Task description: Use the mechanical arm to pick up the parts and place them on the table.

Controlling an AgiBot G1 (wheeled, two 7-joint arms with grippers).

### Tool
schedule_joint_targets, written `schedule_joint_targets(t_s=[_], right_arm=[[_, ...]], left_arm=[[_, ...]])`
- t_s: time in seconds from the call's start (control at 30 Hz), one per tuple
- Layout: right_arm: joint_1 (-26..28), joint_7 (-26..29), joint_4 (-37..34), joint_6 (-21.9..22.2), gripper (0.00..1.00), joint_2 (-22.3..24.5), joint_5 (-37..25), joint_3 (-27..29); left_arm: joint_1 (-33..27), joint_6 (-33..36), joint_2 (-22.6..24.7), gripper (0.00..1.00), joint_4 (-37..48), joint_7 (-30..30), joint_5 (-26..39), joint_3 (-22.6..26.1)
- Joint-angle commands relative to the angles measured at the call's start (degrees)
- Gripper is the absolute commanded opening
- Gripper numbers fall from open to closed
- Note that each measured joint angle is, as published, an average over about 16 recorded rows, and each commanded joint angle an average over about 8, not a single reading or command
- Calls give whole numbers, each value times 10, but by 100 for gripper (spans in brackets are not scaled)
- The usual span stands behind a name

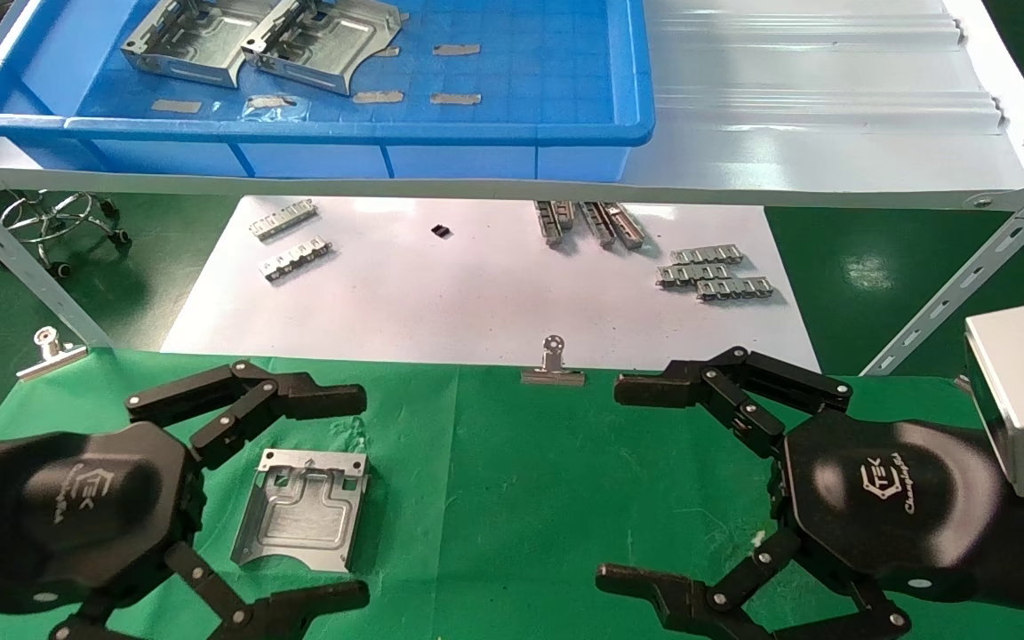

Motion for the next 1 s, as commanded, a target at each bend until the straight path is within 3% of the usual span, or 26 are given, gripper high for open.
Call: schedule_joint_targets(t_s=[0.03, 1.0], right_arm=[[0, 0, 0, 0, 100, 0, 0, 0], [0, 0, 0, 0, 100, 0, 0, 0]], left_arm=[[9, -1, -3, 100, -17, -15, -5, -11], [6, -2, -3, 100, -11, -12, -3, -7]])
